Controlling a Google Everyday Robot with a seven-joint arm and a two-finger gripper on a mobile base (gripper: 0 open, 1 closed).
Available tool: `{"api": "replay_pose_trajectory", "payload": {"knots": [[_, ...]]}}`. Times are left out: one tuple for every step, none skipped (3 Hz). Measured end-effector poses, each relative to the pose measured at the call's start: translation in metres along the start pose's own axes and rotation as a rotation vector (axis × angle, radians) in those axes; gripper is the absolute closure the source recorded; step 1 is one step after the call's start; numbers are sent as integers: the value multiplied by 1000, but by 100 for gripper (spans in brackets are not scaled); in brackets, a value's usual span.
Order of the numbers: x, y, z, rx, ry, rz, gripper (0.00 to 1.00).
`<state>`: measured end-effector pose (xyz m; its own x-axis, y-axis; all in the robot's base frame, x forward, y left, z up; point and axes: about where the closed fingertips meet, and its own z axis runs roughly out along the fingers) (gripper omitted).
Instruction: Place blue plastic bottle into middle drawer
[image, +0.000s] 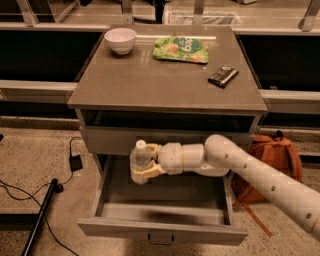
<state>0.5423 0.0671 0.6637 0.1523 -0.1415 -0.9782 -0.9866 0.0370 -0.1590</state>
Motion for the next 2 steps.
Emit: {"api": "replay_pose_trajectory", "payload": {"knots": [[112,26,19,-53,-20,72,100],[157,36,27,-62,-31,90,100]]}}
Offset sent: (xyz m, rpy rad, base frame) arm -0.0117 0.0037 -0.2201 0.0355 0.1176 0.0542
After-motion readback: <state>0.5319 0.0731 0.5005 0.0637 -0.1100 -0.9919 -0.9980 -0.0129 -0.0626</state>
